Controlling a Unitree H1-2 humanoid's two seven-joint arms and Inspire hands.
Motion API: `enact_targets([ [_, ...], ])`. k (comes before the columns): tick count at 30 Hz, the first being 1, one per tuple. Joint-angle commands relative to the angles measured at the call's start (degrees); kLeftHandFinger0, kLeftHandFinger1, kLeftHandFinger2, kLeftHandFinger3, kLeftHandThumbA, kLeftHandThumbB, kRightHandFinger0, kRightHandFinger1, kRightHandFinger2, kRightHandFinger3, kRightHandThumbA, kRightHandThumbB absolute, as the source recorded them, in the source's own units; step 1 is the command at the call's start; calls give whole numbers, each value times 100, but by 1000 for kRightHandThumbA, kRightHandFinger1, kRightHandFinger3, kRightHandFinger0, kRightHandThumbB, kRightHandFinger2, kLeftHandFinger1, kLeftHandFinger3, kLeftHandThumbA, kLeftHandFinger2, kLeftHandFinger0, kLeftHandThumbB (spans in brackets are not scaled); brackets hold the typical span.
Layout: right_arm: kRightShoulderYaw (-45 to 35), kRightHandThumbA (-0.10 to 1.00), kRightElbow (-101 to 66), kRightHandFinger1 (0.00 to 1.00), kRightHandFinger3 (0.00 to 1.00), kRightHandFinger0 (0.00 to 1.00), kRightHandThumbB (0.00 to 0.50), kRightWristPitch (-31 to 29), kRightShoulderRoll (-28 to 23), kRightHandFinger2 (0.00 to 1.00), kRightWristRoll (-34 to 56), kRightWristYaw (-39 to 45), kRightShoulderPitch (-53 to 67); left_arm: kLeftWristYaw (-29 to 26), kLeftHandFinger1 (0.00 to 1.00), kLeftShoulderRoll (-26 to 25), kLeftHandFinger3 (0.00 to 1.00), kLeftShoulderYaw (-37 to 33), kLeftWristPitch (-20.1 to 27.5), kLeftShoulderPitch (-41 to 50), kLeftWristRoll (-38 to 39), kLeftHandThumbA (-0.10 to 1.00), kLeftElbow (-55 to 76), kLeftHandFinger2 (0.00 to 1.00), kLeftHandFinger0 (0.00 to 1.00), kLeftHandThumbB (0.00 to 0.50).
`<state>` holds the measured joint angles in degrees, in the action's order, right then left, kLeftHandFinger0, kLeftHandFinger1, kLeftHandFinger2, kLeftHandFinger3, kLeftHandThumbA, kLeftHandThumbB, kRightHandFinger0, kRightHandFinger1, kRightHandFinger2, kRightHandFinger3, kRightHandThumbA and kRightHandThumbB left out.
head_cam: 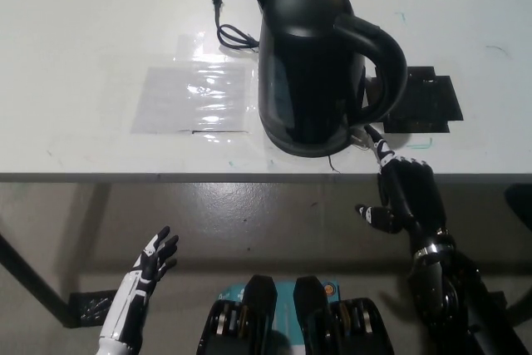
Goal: A kettle is kept at the center of the table close to the robot and the robot uses its right index finger to press downwards on the transparent start boiling button
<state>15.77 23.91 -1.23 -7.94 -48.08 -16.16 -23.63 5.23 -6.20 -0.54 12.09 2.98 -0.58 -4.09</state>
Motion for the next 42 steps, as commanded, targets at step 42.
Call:
enact_targets([
  [42,333,1000,569,0,1000,0,151,250,-36,10,33,-188,-304,14,1000,-88,1000,3,232,-301,-51,1000,17,1000,1000,183],
])
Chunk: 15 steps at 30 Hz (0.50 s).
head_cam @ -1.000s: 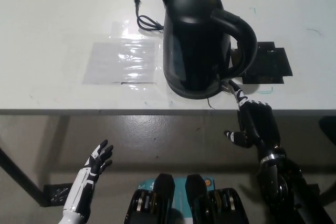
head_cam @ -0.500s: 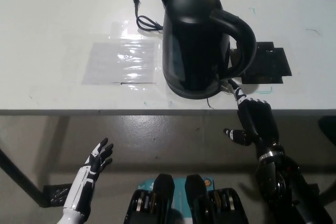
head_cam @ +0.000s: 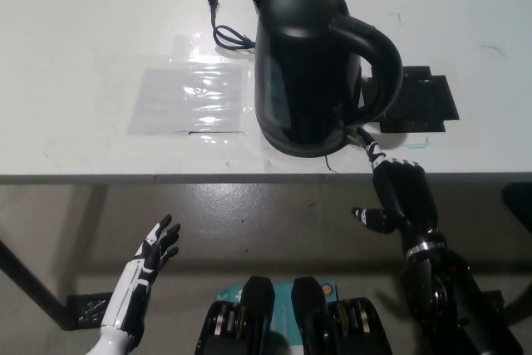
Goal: A kettle is kept at the center of the table close to the robot and the robot uses its right index finger to press downwards on the transparent start boiling button
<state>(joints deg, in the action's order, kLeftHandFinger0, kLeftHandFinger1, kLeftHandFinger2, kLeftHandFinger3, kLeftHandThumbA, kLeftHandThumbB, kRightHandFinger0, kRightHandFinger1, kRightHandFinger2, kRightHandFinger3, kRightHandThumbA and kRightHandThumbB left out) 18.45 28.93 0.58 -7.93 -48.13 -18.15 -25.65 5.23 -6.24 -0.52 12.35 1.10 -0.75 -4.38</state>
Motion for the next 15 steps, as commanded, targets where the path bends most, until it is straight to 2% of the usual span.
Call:
enact_targets([
  [1,85,1000,47,0,1000,0,146,78,-33,8,32,21,-75,18,1000,-87,1000,-1,216,-112,-37,1000,50,1000,1000,181],
  [10,174,1000,9,0,1000,0,167,103,-42,0,28,-6,89,12,1000,-78,1000,2,162,-122,-35,1000,96,1000,1000,192],
  [15,171,1000,-223,0,1000,0,163,248,-82,0,50,168,119,52,1000,-94,1000,7,91,-160,31,1000,149,1000,1000,169],
])
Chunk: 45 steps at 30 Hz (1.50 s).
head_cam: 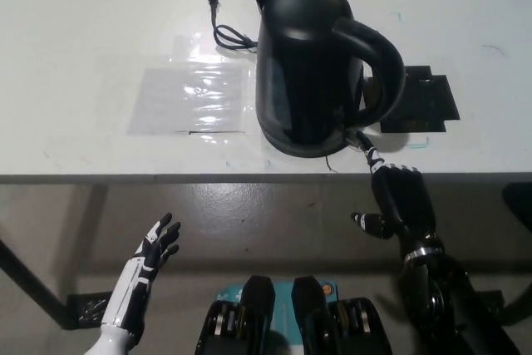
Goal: A kettle is kept at the center of the table close to the robot and the robot uses its right index finger to press downwards on the transparent start boiling button
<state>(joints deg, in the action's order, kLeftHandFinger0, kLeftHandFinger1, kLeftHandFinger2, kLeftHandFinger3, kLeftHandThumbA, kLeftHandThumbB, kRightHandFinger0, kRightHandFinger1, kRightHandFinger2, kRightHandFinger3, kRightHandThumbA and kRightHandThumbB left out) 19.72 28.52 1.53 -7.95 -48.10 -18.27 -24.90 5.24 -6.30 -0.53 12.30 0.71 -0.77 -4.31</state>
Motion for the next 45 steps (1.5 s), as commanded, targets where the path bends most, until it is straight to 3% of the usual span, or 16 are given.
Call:
enact_targets([
  [1,46,1000,-254,0,1000,0,164,180,-94,8,44,225,57,51,1000,-91,1000,4,103,-124,22,1000,143,1000,1000,173],
  [10,-13,1000,-787,0,1000,0,160,85,-174,0,46,107,141,36,1000,-103,1000,7,77,-159,29,1000,140,1000,1000,188],
  [17,-202,1000,-2070,0,1000,0,201,-124,-200,0,172,6,449,43,1000,-126,1000,-13,118,-121,-7,1000,127,1000,1000,171],
  [18,-229,1000,-2266,21,1000,30,210,-210,-200,105,225,-3,499,42,1000,-131,1000,-16,110,-110,-20,1000,133,1000,1000,176],
  [21,-280,1000,-2752,2,1000,10,234,-298,-181,205,343,101,630,42,1000,-134,1000,-17,125,-94,-19,1000,114,1000,1000,175],
  [23,-315,1000,-3179,285,1000,259,259,-369,-163,557,522,238,759,28,1000,-129,1000,-19,85,-89,-40,1000,120,1000,1000,185],
  [26,-313,1000,-3738,598,1000,525,275,-616,-132,842,739,232,1037,60,1000,-143,1000,-13,165,-109,13,1000,95,1000,1000,172],
  [27,-319,1000,-3766,612,1000,524,318,-625,-128,863,745,241,1054,60,1000,-143,1000,-12,165,-109,16,1000,95,1000,1000,172],
  [28,-322,1000,-3916,643,1000,567,285,-767,-130,889,868,201,1198,55,1000,-145,1000,-15,175,-111,0,1000,99,1000,1000,171],
  [32,-383,1000,-4266,686,1000,596,267,-1155,-181,927,1141,107,1657,35,1000,-136,1000,-16,119,-108,-22,1000,117,1000,1000,178],
  [37,-631,1000,-4479,704,1000,616,288,-1670,-233,970,1672,20,2142,36,1000,-146,1000,-12,95,-123,-26,1000,141,1000,1000,178],
  [38,-737,1000,-4482,726,1000,630,314,-1815,-270,990,1929,24,2260,41,1000,-156,1000,-16,200,-138,-33,1000,75,1000,1000,174],
  [42,-1077,1000,-4197,779,1000,685,272,-2345,-310,1000,2612,5,2481,33,1000,-136,1000,-22,167,-134,-31,1000,63,1000,1000,177],
  [45,-1206,1000,-3733,805,1000,755,274,-2592,-328,1000,3465,261,2604,32,1000,-122,1000,-12,119,-116,-1,1000,91,1000,1000,185],
])
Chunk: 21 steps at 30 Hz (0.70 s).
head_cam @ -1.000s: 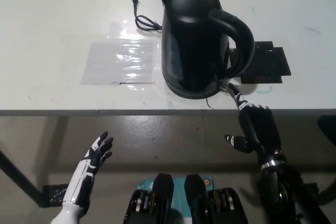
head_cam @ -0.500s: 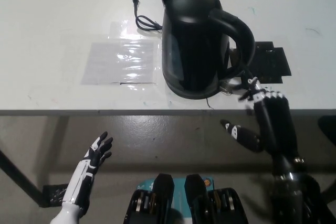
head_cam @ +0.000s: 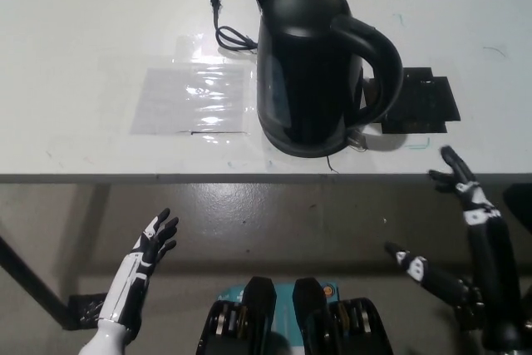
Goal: A kettle is kept at the center of the table close to the robot and the robot uses its right index finger to press downwards on the transparent start boiling button
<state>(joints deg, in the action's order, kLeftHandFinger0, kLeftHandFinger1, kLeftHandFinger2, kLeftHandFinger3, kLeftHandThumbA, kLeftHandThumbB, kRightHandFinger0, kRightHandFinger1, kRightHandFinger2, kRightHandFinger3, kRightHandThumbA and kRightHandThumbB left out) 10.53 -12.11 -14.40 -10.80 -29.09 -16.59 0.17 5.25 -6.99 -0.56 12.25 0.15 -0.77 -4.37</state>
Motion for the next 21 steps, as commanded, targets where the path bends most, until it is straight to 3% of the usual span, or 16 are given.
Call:
enact_targets([
  [1,-324,1000,467,800,1000,751,277,-1016,-26,1000,1585,93,123,17,1000,-53,1000,-3,180,-68,-17,1000,68,1000,1000,176],
  [3,-378,1000,889,771,1000,704,249,-1229,-28,1000,1612,51,144,30,1000,-44,1000,-11,161,-58,4,1000,53,1000,1000,183],
  [4,-390,1000,1038,775,1000,710,258,-1253,-22,1000,1652,49,131,30,1000,-41,1000,-13,164,-59,2,1000,48,1000,1000,191],
  [9,-420,1000,1835,851,1000,795,247,-1253,42,1000,1933,128,32,52,1000,-40,1000,-36,173,-14,3,1000,60,1000,1000,191],
  [14,-391,1000,2311,982,1000,941,261,-1253,137,1000,2312,397,-87,18,1000,-35,1000,-25,158,-22,-23,1000,66,1000,1000,197],
  [21,-391,1000,2477,991,1000,933,252,-1253,156,1000,2355,433,-157,47,1000,-60,1000,-27,132,-69,-8,1000,49,1000,1000,200],
])
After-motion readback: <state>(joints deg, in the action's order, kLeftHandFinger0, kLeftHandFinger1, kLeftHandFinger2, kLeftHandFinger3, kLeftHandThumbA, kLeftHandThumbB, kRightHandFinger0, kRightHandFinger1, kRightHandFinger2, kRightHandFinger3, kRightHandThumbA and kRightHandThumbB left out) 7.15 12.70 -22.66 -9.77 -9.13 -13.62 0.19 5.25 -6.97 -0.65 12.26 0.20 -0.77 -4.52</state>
